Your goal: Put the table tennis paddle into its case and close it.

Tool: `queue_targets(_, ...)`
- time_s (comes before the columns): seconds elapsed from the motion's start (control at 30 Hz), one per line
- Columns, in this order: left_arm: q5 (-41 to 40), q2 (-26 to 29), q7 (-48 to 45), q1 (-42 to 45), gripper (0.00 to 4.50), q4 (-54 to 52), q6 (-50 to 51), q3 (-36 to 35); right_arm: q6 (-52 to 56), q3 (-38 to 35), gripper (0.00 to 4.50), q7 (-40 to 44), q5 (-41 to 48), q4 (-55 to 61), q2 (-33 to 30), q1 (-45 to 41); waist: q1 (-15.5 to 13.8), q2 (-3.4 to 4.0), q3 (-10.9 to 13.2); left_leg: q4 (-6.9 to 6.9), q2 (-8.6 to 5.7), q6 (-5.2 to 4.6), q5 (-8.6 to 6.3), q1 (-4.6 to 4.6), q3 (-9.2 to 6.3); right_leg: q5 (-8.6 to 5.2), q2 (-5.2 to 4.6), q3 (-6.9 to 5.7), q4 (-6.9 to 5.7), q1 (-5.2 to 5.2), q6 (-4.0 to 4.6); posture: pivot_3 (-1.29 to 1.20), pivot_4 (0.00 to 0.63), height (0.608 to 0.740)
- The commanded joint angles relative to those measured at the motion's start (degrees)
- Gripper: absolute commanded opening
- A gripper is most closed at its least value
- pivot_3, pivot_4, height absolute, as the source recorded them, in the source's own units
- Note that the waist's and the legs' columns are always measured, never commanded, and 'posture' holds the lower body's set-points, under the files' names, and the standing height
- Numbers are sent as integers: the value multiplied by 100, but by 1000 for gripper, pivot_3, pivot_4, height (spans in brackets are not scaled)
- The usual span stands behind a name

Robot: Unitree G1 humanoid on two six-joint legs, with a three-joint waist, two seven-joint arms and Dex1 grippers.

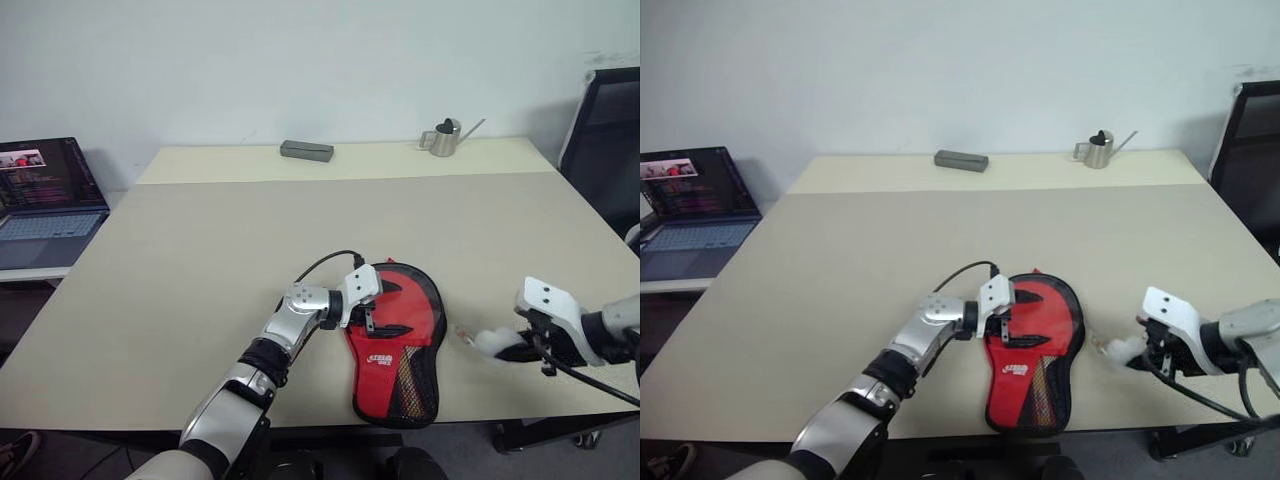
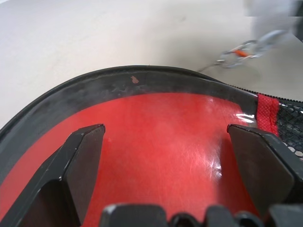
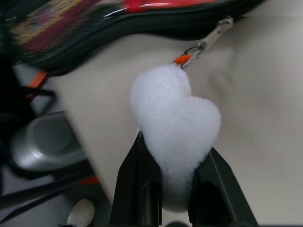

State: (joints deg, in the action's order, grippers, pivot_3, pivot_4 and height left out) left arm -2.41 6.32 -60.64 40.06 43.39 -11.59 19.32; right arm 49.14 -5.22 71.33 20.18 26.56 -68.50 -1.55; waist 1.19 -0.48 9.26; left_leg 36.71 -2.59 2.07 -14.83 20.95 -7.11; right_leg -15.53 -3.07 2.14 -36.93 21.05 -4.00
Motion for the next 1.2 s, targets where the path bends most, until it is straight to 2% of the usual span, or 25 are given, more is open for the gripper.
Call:
queue_targets(0.03,386,66,98,-269,4500,601,128,182,-118,-400,240,304,313,594,-239,496,-9,-2,0,0,2,0,0,0,2,0,0,-1,1,0,0,0,150,740)
queue_targets(0.33,413,15,116,-209,4500,674,70,170,-600,-952,239,586,407,1506,-406,2008,-136,-7,1,-5,1,-2,-5,9,5,-5,0,-4,12,4,-6,0,150,740)
queue_targets(0.53,414,-12,134,-170,4500,722,36,171,-828,-1137,229,655,409,1862,-423,2584,-144,-12,1,-6,1,-8,-12,10,7,-8,-1,-6,18,3,-11,0,150,740)
queue_targets(0.93,430,-59,195,-127,4500,776,12,162,-458,-978,228,475,902,2751,-421,2598,-138,-23,-5,-4,4,-8,-13,3,14,-8,-2,-1,16,1,-11,0,150,740)
queue_targets(1.2,440,-74,209,-126,4500,780,7,167,-398,-1095,228,583,1038,3289,-498,2897,-153,-25,-5,-4,3,-8,-14,6,13,-8,-3,-4,18,2,-11,0,150,740)
